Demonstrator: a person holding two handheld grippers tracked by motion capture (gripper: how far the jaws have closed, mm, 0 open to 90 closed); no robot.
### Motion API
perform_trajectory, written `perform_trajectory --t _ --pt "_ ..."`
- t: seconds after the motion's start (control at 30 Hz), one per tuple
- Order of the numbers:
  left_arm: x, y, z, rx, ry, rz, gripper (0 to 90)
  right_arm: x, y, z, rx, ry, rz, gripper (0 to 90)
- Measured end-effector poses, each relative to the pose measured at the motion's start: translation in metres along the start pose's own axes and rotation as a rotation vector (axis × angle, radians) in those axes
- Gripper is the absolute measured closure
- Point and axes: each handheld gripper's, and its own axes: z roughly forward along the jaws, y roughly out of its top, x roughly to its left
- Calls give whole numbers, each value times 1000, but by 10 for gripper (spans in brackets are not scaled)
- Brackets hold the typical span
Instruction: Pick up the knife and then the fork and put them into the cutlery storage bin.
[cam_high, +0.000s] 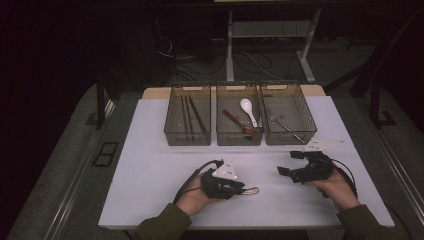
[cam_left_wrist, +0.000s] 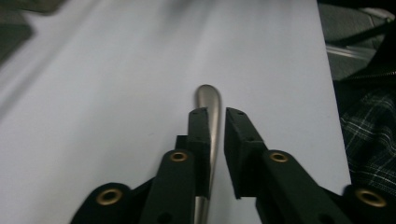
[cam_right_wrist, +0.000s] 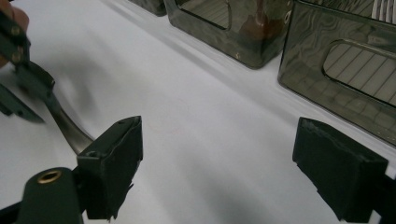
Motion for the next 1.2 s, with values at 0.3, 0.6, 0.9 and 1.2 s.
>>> perform_trajectory --t 0.3,0.6,0.9,1.2 --pt "7 -15 -3 74 3 24 680 0 0 1 11 6 -5 156" --pt "5 -19 2 95 -7 64 750 0 -1 1 17 8 -3 156" --pt "4 -19 2 95 -9 68 785 2 -1 2 13 34 -23 155" --pt "3 -17 2 97 -26 100 786 5 3 1 51 117 -85 117"
